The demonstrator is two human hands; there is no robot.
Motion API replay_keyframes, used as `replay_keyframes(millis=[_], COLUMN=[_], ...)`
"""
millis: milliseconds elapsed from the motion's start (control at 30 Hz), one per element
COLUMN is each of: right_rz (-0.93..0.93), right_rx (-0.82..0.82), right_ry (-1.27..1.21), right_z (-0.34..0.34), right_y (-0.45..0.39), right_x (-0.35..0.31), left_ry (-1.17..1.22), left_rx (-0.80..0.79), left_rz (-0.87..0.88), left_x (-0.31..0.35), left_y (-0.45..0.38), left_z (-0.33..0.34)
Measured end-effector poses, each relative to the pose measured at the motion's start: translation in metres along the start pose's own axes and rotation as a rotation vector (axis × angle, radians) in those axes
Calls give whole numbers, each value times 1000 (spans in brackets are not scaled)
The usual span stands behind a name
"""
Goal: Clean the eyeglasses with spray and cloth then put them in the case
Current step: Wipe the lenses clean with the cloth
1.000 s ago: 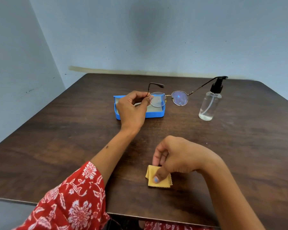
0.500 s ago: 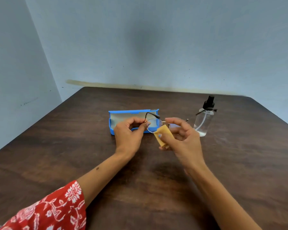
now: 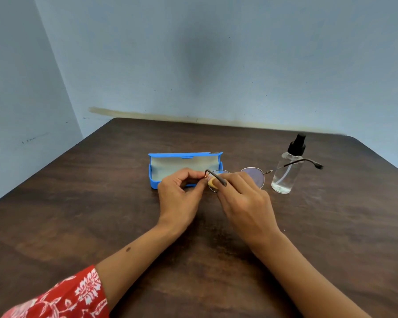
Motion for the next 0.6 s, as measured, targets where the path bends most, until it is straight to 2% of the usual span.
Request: replay_keyframes(millis=[100,267,467,600], right_rz=[16,55,52,6], right_rx=[-48,-129,-148,-148], right_ry=[14,-104,-46,-55], right_z=[8,12,14,14], right_y=[3,9,11,12], right_x=[0,-7,-3,-10], left_ry=[45,54,140,160], left_rx=[7,22,53,50], left_rz=[-14,-65,-187,-206], left_x=[-2,-8,-20,-18], left_y=[-1,-5,-8,-6], left_z=[-3,-6,-9,-6])
Point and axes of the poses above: each hand's wrist, its own y-axis away from the middle knuckle, its own z-axis out of the palm, x = y × z, the point moved 9 cm from there along -y, towards the middle knuckle, and after that the axes turned 7 degrees about -y, right-handed, at the moved point
